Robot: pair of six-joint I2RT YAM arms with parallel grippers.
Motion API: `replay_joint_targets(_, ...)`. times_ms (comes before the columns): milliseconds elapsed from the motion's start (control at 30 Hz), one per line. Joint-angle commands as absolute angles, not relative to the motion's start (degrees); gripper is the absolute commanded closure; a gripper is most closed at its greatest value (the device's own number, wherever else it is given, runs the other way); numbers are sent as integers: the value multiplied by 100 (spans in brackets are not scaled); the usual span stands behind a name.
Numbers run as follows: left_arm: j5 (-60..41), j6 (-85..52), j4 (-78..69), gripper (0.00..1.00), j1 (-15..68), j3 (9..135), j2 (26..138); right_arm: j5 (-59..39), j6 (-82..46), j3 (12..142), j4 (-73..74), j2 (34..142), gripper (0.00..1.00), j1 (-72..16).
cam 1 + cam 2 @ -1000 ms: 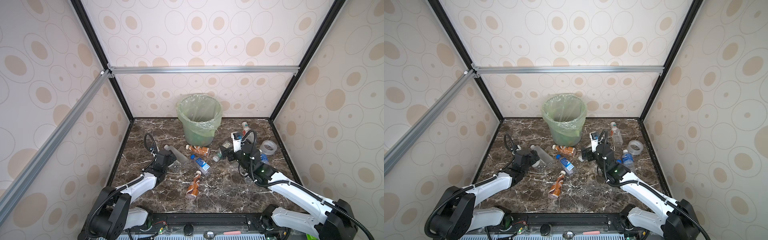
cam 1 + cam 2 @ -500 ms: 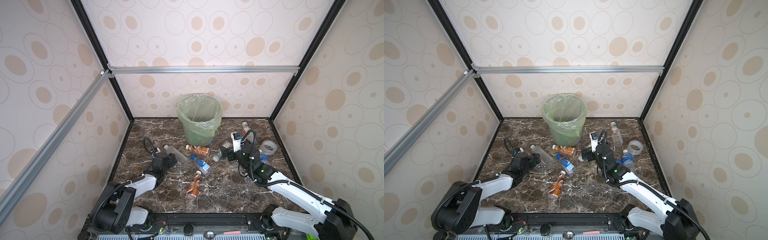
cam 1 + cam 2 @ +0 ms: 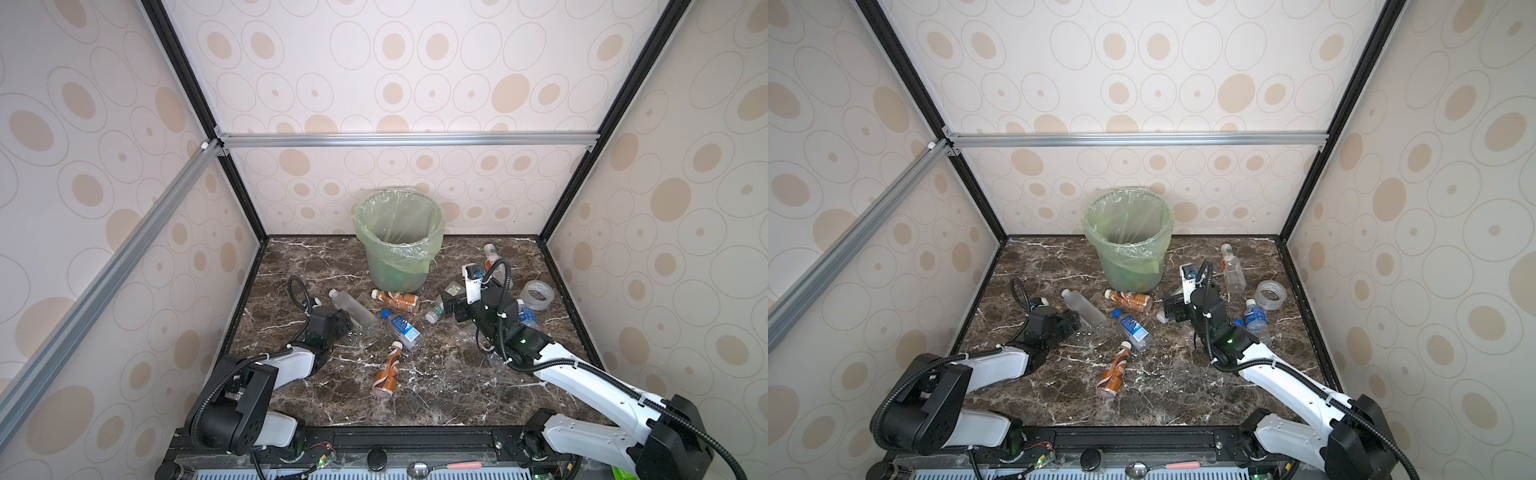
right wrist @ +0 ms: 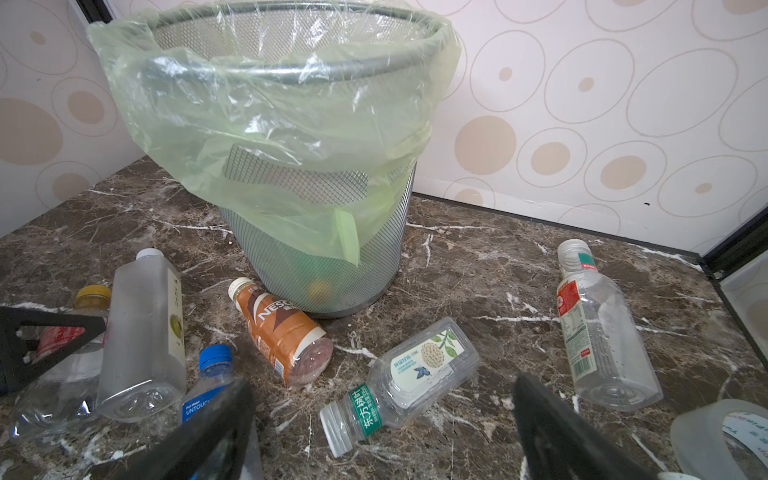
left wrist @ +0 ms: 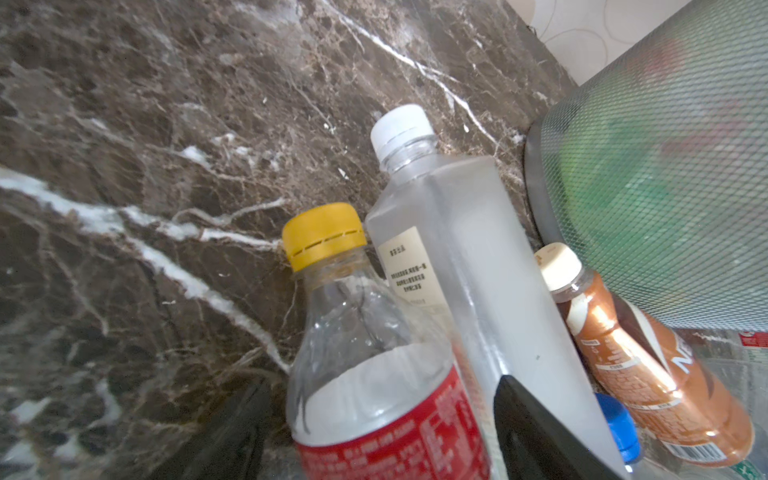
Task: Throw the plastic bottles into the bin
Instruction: 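Grasp the yellow-capped red-label bottle with the left gripper, then lift the yellow-capped bottle with the left gripper toward the wastebasket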
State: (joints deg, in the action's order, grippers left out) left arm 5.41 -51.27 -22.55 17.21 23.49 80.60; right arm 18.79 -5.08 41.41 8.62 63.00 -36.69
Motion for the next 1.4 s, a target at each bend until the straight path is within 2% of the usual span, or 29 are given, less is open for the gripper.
replay_joint_targets(0, 519, -5223, -2235, 20, 1652, 2430, 8130, 2023, -476, 4081, 967, 6293, 0, -3715)
replay_joint_targets(167, 519, -5234, -2315, 34, 1644, 2346, 8055, 2064, -487, 4078, 967, 6306, 0, -3710)
replay_joint_targets(333, 520, -5208, -2329, 37, 1609, 2291, 7878, 2242, -483, 4078, 944, 6291, 0, -3711)
replay_joint_targets(533, 389, -4876, -2821, 45, 1608, 1982, 7198, 2036, -500, 4114, 967, 6404, 0, -3712)
replay_joint_targets(700, -321, -4344, -4266, 45, 1614, 1299, 6164, 1539, -618, 4210, 1006, 6406, 0, -3715)
replay_joint_targets(933, -557, -3958, -5223, 45, 1848, 1252, 5350, 712, -577, 5029, 599, 6563, 0, -3714)
replay_joint_targets(1133, -691, -3955, -6028, 43, 1925, 1857, 5807, 370, -576, 5962, 486, 6991, 0, -3639)
replay_joint_targets(1200, -1050, -4033, -6831, 43, 1933, 1954, 6296, 86, -654, 6235, 451, 7176, 0, -3611)
replay_joint_targets(1267, -1526, -4141, -7033, 48, 1905, 2129, 6691, -297, -603, 6377, 394, 7337, 0, -3590)
replay_joint_targets(1367, -1762, -4187, -7514, 47, 2067, 1941, 7083, -846, -654, 6363, 659, 7418, 0, -3482)
